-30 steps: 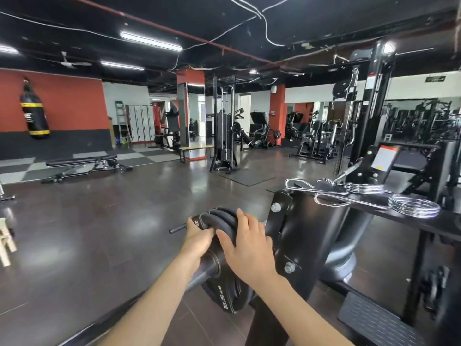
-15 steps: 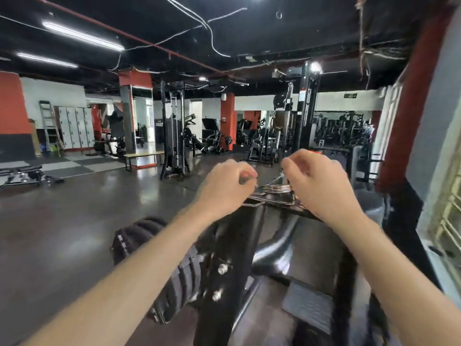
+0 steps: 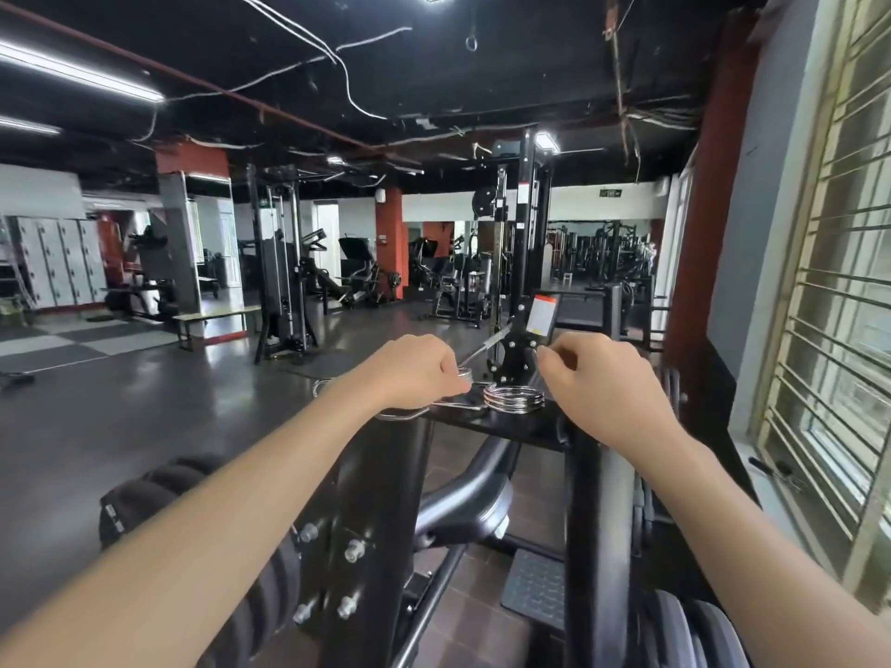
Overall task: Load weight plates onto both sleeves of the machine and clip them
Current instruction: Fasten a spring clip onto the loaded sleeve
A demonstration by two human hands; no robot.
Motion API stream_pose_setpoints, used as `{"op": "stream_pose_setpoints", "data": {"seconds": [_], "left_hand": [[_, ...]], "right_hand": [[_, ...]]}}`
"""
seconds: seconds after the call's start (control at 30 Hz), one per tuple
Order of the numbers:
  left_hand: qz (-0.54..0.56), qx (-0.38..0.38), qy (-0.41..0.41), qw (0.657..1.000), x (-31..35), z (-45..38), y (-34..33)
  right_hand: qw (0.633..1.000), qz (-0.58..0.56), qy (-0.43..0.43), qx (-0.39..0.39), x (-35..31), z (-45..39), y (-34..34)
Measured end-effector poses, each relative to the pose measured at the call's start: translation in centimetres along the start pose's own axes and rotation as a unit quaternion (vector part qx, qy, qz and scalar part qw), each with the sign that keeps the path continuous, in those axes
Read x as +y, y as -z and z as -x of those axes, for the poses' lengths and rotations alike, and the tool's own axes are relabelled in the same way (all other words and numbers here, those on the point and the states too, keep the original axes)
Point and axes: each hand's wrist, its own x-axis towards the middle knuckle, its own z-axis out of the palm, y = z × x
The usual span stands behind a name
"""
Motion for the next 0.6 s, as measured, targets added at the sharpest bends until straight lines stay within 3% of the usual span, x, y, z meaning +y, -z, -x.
{"op": "stream_pose_setpoints", "data": {"seconds": [0.13,0.33,0.43,0.53,0.6], "left_hand": [[0.006,0.007,0.005,1.0,-0.2,0.5,-0.1],[-0.027,0.097,0.031,0.994,-2.1,1.1,0.6],[0.009,0.202,0.065,0.977,-4.2,1.7,2.3],[0.191,0.302,0.109,0.928,-5.9,3.9,5.4],[0.387,0.35,0.123,0.844,-6.8,6.1,7.5]], "right_hand": [[0.994,0.051,0.027,-0.088,-0.8,0.1,0.4],[0.998,0.012,0.026,-0.064,-0.4,0.1,0.5],[0.999,-0.006,0.027,-0.039,-0.2,0.0,0.3],[0.995,-0.044,0.047,0.081,-1.1,-0.1,0.5],[0.982,-0.095,0.085,0.139,-3.6,0.0,0.8]]}}
